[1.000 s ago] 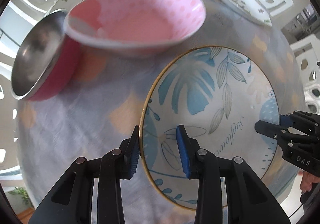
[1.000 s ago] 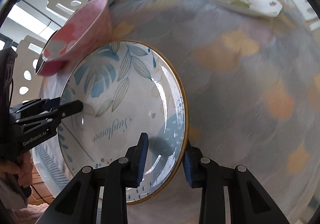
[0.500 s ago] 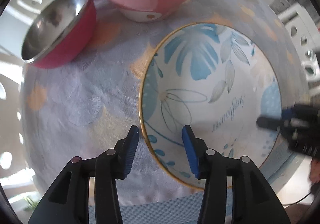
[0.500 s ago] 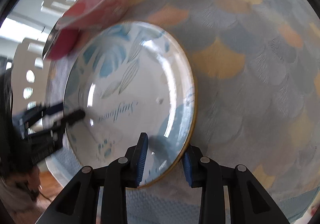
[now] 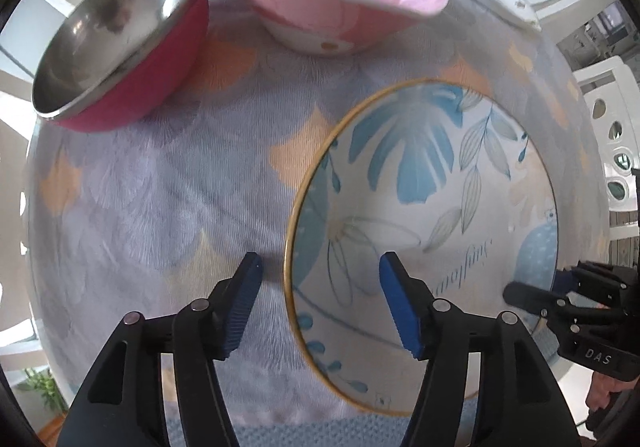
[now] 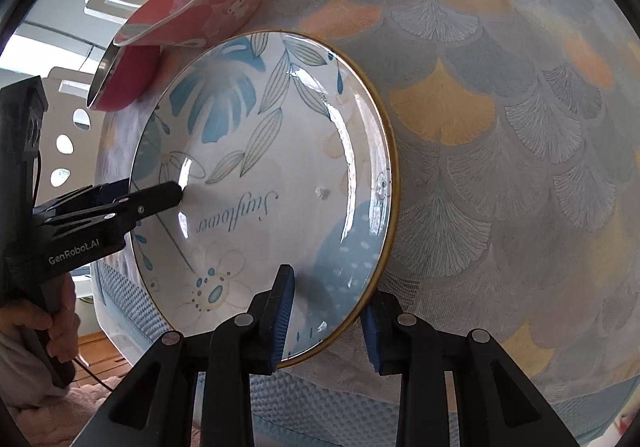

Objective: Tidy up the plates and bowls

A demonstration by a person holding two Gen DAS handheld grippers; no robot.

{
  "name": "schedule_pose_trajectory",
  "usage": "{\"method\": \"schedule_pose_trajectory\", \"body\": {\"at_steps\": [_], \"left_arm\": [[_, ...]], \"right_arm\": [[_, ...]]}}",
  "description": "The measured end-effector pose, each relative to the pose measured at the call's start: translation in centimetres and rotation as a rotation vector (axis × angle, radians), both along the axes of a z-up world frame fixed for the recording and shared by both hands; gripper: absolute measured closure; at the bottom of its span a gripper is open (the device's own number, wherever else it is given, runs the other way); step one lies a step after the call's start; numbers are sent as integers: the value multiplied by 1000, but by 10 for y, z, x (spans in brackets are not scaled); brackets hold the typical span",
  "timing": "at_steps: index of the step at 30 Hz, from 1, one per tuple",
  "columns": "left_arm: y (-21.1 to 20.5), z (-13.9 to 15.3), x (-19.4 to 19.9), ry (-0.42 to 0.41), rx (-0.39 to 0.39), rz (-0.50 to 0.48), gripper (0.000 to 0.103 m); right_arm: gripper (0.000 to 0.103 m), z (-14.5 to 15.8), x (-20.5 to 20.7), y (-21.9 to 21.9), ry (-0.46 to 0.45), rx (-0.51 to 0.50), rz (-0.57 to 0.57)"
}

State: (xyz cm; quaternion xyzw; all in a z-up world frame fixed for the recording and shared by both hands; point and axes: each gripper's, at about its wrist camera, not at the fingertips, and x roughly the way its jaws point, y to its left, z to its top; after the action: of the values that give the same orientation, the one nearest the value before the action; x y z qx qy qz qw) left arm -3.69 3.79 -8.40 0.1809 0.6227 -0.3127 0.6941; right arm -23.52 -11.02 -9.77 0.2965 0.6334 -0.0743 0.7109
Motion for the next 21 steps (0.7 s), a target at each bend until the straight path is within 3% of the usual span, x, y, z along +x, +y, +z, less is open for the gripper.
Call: {"method": "schedule_pose_trajectory", "body": {"at_steps": [15,21], "left_arm": [[-4,2,-4,-27,16,34,39],[-2,8,-14,-19,135,53,45]], "right_arm": [[67,-2,18,16,22,-33,51],[67,-2,21,13,74,-22,47]]}}
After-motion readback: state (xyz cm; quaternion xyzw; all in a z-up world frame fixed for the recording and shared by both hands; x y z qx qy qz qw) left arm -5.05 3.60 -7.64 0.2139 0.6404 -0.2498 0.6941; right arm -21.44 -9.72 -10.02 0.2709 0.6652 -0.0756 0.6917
